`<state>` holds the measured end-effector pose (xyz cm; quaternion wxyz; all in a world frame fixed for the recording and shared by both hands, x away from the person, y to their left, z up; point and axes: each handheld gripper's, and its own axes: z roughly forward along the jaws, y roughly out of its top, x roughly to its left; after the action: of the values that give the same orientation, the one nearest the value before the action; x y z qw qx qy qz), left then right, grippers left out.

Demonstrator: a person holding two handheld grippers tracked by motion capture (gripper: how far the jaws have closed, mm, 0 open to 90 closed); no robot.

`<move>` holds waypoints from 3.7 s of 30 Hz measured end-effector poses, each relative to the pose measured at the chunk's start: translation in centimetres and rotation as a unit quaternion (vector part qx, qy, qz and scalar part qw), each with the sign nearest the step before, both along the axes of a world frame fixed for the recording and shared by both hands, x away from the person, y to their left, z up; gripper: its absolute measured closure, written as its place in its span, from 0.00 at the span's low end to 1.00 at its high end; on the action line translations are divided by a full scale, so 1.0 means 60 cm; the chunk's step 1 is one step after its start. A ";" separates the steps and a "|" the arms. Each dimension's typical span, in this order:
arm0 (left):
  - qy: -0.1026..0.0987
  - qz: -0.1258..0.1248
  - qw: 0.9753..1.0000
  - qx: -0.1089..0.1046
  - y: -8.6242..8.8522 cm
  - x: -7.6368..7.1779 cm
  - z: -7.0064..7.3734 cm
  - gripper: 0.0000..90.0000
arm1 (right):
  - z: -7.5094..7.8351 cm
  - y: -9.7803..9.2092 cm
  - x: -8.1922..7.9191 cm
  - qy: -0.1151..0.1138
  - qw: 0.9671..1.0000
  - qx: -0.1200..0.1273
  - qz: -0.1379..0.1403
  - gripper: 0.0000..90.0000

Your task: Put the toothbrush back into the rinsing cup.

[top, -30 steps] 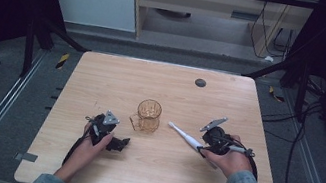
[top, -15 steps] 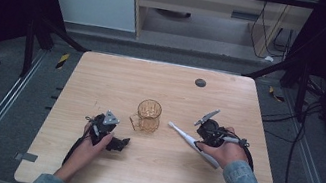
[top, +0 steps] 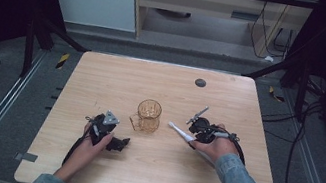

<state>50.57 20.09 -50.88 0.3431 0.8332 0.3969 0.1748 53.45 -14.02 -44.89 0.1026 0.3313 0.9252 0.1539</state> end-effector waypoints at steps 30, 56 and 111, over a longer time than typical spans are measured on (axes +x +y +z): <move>0.000 0.000 1.000 0.000 0.000 0.000 0.000 0.00 | -0.025 0.012 0.024 0.034 0.999 -0.026 0.005 0.69; 0.000 0.000 1.000 0.000 0.000 0.000 0.000 0.00 | -0.027 0.011 0.032 0.035 0.999 -0.027 0.015 0.73; 0.000 0.000 1.000 0.000 0.000 0.000 0.000 0.00 | 0.047 -0.019 0.031 -0.020 0.998 0.046 -0.023 0.74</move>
<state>50.57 20.10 -50.88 0.3430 0.8333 0.3967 0.1748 55.32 -15.17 -42.08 0.1095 0.3533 0.9072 0.2005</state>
